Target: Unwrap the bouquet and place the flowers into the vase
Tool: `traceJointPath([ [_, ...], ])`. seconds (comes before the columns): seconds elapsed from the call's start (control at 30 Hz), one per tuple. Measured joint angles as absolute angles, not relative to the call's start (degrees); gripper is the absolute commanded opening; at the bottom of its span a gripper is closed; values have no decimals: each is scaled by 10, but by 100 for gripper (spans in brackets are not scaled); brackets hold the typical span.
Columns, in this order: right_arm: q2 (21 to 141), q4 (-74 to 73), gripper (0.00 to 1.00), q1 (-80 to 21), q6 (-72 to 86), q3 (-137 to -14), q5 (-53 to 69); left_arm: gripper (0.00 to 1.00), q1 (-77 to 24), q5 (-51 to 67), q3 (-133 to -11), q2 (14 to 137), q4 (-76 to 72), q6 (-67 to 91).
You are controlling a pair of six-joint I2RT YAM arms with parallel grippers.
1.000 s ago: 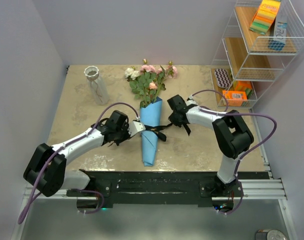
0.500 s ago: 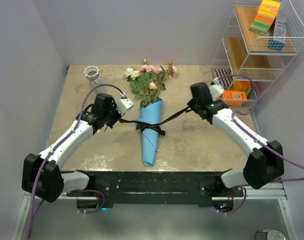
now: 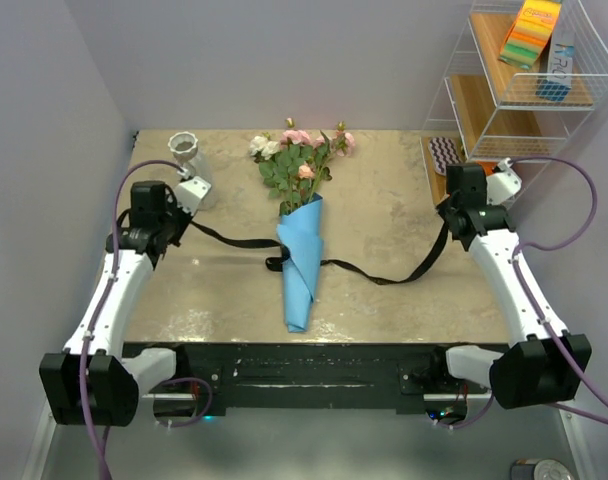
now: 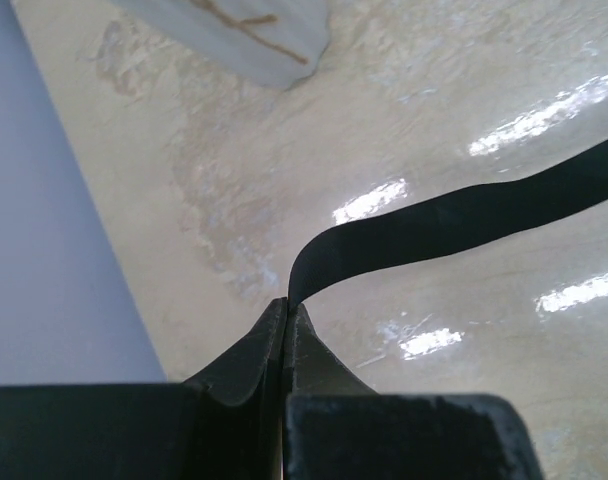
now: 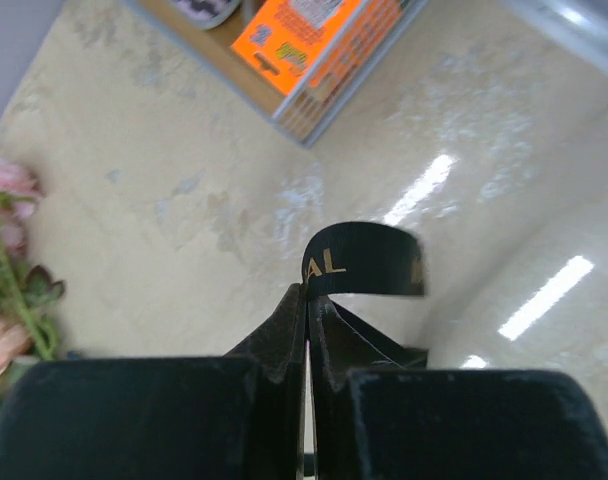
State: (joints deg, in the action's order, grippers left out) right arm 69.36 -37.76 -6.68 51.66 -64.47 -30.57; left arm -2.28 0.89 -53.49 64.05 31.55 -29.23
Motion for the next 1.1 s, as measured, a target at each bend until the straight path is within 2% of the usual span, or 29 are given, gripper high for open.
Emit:
traceJointPath([
  [0.17,694,-432,0,-53,500,-677,-376,0,53,-3,-535,618,325,-319],
  [0.23,694,-437,12,-40,493,-684,-391,0,88,-10,-535,615,325,-333],
  [0.27,694,-438,26,-32,489,-684,-395,13,105,-14,-535,614,324,-339],
  [0.33,694,-443,49,-17,481,-684,-395,46,140,-19,-534,611,324,-355],
  [0.37,694,-446,68,-10,475,-684,-396,68,152,-20,-534,609,323,-364],
  [0.4,694,-448,74,-6,467,-685,-396,81,169,-21,-533,607,323,-371],
  [0.43,694,-451,79,-4,461,-687,-396,92,182,-21,-532,603,324,-375],
  [0.47,694,-453,89,-4,453,-689,-397,99,191,-20,-532,600,325,-383],
  [0.5,694,-458,99,-4,443,-695,-399,99,199,-19,-533,596,326,-387],
  [0.67,690,-473,99,-4,404,-752,-412,99,205,57,-590,587,406,-387],
  [0.8,644,-469,99,-4,381,-765,-377,99,186,192,-722,613,487,-386],
  [0.87,609,-456,98,-9,369,-756,-341,99,128,244,-751,616,491,-378],
  [0.97,566,-434,91,-38,350,-743,-297,99,-30,286,-742,632,471,-343],
  [1.1,535,-388,85,-99,324,-701,-252,99,-186,295,-728,726,437,-299],
])
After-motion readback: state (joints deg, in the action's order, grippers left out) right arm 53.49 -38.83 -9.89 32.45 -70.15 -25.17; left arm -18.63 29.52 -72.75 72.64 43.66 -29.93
